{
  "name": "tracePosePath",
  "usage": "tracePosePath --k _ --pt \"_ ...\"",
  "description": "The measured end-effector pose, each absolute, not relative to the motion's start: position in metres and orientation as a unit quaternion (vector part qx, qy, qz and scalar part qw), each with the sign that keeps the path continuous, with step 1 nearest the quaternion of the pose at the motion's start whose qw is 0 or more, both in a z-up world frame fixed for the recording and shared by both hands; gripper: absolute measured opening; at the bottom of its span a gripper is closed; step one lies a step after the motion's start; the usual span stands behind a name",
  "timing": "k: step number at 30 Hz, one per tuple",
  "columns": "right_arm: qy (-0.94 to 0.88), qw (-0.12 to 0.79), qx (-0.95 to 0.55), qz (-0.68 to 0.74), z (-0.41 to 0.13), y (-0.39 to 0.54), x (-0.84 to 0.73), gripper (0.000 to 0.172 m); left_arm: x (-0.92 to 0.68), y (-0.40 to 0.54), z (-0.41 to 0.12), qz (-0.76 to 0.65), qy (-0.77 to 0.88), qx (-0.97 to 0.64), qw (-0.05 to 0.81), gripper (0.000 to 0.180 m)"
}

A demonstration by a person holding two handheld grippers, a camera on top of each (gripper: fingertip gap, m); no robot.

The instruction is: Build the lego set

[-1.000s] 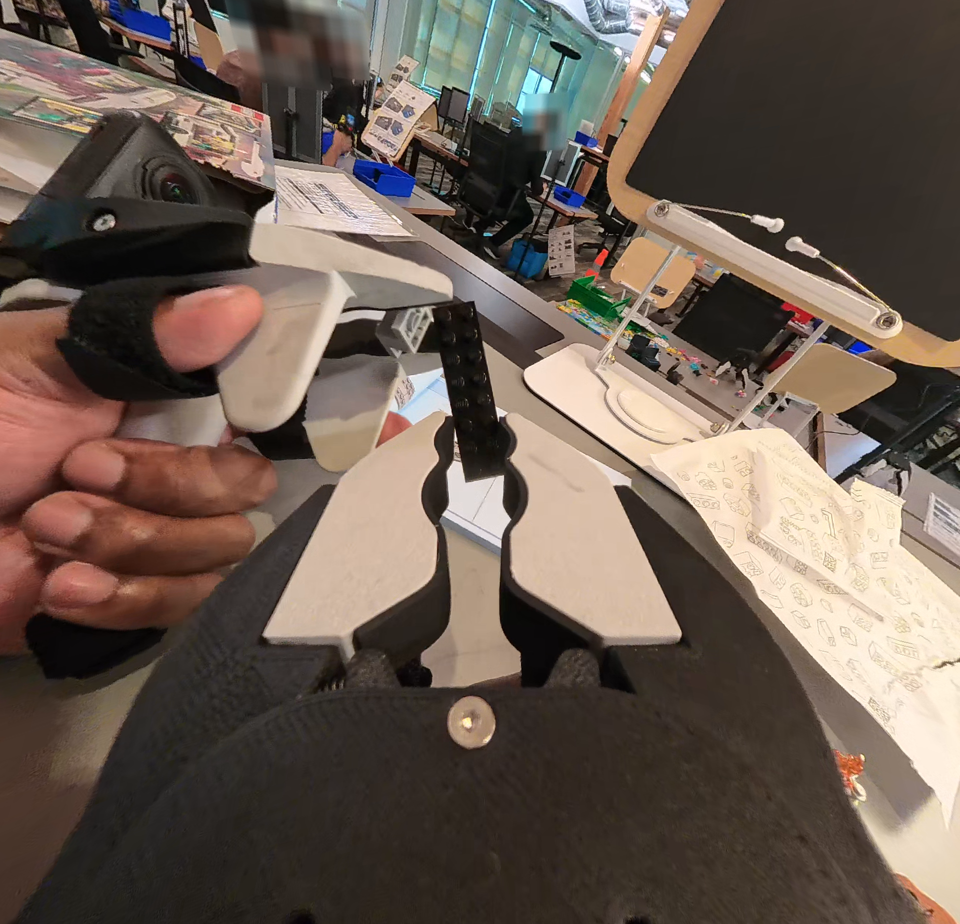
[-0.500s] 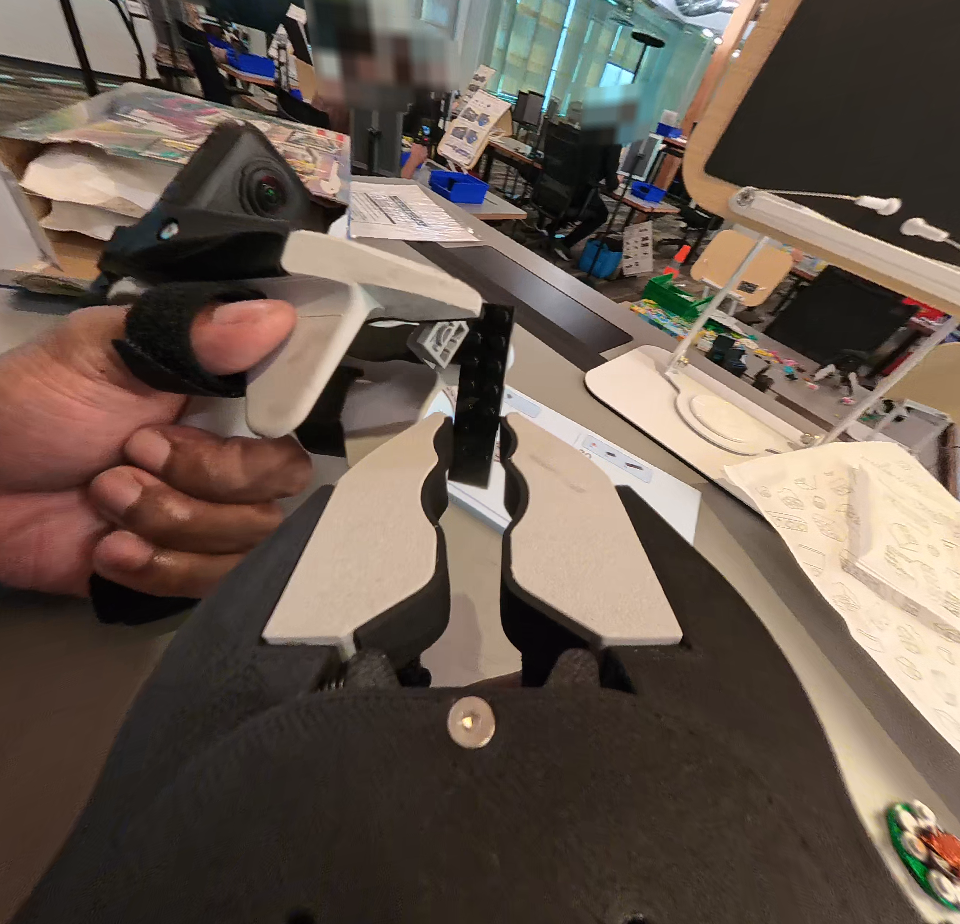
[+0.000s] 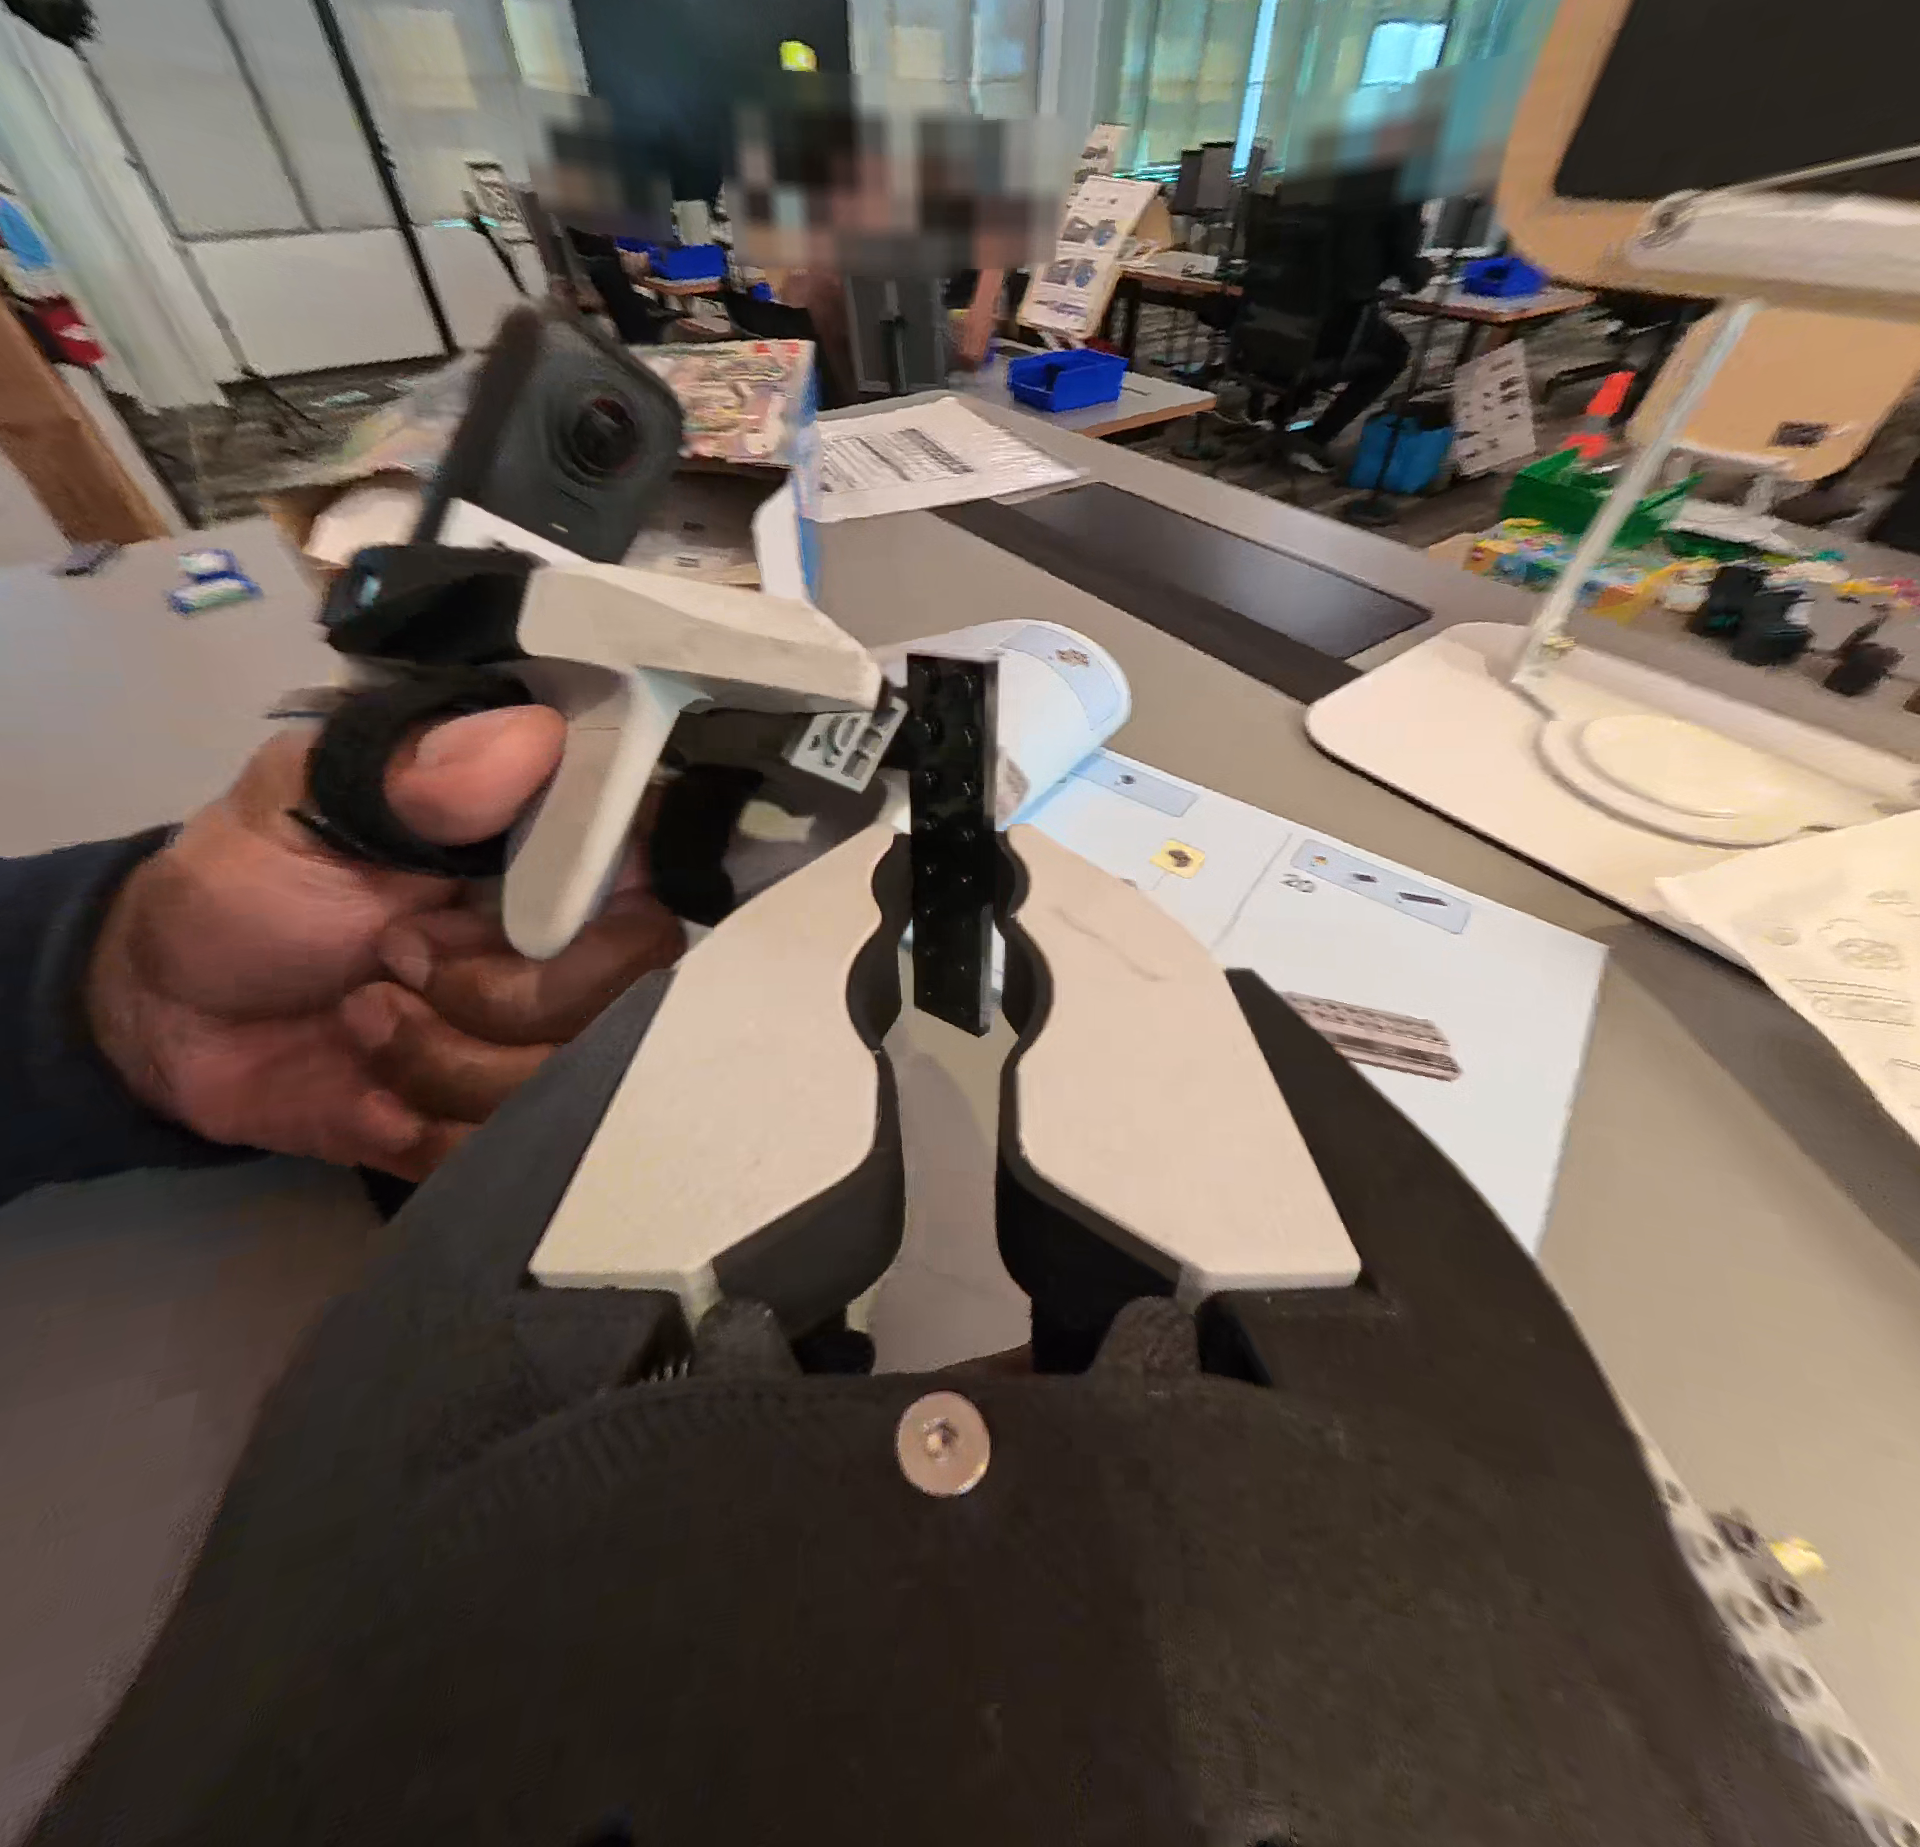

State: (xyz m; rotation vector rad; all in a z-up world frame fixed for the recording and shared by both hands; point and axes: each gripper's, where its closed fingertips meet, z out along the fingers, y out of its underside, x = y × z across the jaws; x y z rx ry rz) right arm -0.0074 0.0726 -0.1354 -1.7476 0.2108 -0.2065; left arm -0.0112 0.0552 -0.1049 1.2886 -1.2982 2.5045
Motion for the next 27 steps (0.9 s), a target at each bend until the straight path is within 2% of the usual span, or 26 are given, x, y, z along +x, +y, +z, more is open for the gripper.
tracePosePath --k 5,14,19,22,26,27 --pt "0.106 0.609 -0.767 -0.173 -0.139 0.070 -0.003 0.014 -0.005 0.069 -0.102 0.784 -0.422 0.438 -0.121 0.026" --pt "0.155 0.605 -0.760 -0.178 -0.142 0.069 -0.005 0.015 -0.003 0.063 -0.106 0.729 -0.463 0.452 -0.224 0.026" --pt "0.212 0.609 -0.763 -0.034 -0.154 0.076 -0.013 0.014 -0.001 0.062 -0.110 0.702 -0.499 0.460 -0.216 0.026" --pt "0.236 0.612 -0.752 0.069 -0.157 0.081 -0.020 0.014 0.001 0.067 -0.118 0.692 -0.512 0.473 -0.187 0.026" --pt "0.246 0.624 -0.731 0.126 -0.153 0.082 -0.022 0.013 0.003 0.069 -0.129 0.682 -0.521 0.492 -0.142 0.026" --pt "0.239 0.631 -0.724 0.140 -0.149 0.082 -0.025 0.013 0.004 0.072 -0.131 0.676 -0.523 0.498 -0.144 0.014"
